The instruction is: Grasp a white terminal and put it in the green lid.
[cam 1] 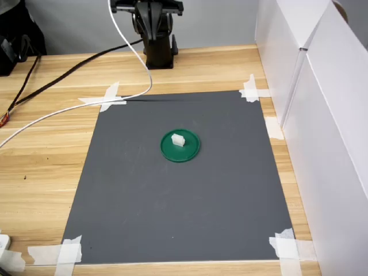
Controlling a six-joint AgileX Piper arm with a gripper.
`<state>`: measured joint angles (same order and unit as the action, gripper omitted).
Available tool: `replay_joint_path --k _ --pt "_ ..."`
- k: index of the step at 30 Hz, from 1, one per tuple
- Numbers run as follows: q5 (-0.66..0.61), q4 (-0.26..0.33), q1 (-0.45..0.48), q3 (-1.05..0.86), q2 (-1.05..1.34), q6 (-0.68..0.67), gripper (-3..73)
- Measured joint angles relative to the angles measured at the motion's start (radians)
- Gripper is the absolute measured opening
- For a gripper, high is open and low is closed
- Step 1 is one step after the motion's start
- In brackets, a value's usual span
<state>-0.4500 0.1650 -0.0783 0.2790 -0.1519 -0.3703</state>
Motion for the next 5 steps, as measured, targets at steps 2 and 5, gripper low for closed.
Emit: replay_joint_path --k 2,5 --pt "0.000 0.002 0.006 -0.002 0.016 0.000 -1.5" --pt "0.008 0.016 0.009 -0.028 0.025 0.000 -1.5"
